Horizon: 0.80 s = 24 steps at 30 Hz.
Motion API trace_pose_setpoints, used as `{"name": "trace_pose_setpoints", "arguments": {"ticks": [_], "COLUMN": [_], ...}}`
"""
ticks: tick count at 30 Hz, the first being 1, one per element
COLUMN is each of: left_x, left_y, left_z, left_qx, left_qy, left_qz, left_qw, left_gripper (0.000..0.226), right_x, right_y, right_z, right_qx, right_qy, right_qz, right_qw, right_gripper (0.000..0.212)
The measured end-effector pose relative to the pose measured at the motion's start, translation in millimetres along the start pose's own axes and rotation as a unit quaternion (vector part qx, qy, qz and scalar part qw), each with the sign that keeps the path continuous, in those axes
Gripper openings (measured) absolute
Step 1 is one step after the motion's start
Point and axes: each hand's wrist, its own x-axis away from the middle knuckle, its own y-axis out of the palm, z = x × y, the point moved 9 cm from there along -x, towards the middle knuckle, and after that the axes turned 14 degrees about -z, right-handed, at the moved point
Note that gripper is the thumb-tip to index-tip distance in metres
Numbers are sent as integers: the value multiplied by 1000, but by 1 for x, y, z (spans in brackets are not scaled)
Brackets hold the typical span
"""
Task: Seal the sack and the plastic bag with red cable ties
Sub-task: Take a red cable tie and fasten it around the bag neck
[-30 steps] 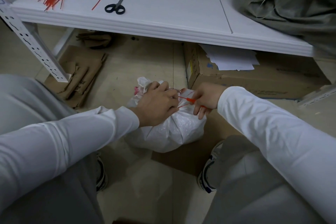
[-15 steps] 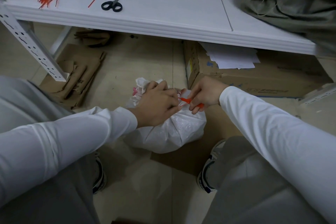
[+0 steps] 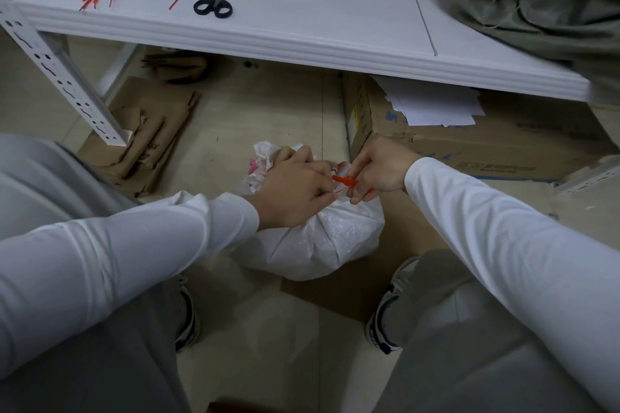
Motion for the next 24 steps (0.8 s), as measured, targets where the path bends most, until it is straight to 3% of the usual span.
{"name": "trace_pose_setpoints", "arguments": {"ticks": [24], "left_x": [-1], "left_y": [-1], "left_z": [2], "left_qx": [24], "left_qy": [8], "left_qz": [6], "left_qw": [1000], "left_gripper": [45], "right_x": [0], "right_y": [-1], "right_z": [0], "right_qx": [-9], "right_qy": [22], "right_qz": [5], "right_qw": [1000], "right_gripper": [34]}}
